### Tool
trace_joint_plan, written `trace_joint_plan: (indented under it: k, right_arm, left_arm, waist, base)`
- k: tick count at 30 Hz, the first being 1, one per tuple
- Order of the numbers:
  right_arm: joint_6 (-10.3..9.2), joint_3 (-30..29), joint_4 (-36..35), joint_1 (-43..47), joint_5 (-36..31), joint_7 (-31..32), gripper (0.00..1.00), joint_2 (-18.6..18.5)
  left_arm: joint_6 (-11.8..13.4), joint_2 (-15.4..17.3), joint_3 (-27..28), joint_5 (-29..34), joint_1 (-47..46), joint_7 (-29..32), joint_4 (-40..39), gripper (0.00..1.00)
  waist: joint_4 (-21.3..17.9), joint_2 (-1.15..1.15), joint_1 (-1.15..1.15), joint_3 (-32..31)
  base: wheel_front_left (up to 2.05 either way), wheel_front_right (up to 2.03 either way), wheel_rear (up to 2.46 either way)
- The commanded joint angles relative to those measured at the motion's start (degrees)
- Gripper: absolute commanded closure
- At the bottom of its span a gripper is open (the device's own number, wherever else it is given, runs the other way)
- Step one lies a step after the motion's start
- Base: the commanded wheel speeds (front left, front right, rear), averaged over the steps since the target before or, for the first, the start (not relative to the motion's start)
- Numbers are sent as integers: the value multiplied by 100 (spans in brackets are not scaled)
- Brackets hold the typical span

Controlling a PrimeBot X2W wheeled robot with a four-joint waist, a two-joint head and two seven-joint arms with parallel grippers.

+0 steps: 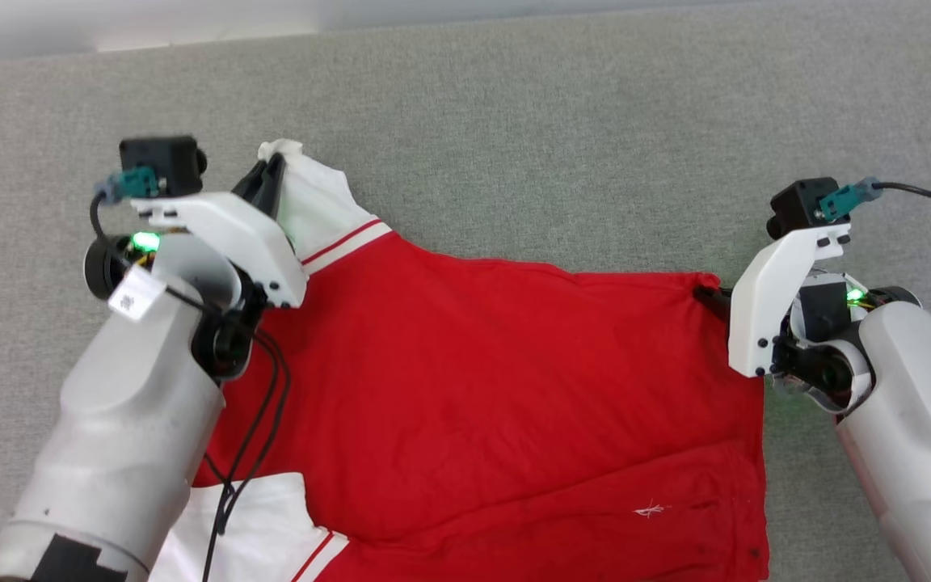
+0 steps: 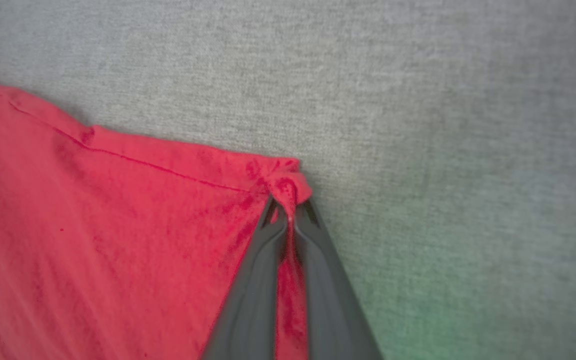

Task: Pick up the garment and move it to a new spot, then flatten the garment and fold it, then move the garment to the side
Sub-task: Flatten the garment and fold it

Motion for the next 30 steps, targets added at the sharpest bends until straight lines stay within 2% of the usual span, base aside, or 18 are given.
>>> trace_joint_plan:
  k: [1, 7, 15, 24, 30]
  right_arm:
    - [15, 41, 16, 195, -30, -70, 100, 29]
    - [14, -307, -472, 520, -163, -708, 100, -94]
    - [14, -894, -1177, 1725, -335, -1124, 100, 89]
    - [14, -1309, -1790, 3022, -545, -1298, 100, 371]
    - [8, -1527, -2027, 3607, -682, -1341, 100, 504]
  left_arm:
    - [53, 3, 46, 10, 151, -131, -40, 100]
    - [265, 51, 172, -51, 898, -723, -342, 100]
    - [677, 229, 293, -54, 2281, -992, -1326, 100]
    - [1442, 655, 455, -200, 4028, -900, -2869, 100]
    - [2018, 1046, 476, -246, 4955, -511, -3902, 100]
  waist:
    - [-1, 0, 0, -87]
    - [14, 0, 0, -483]
    - [73, 0, 0, -1040]
    - [103, 0, 0, -1418]
    - [159, 0, 0, -1501]
  base:
    - [0, 0, 0]
    - [0, 0, 0]
    - [0, 0, 0]
    - [0, 0, 0]
    - [0, 0, 0]
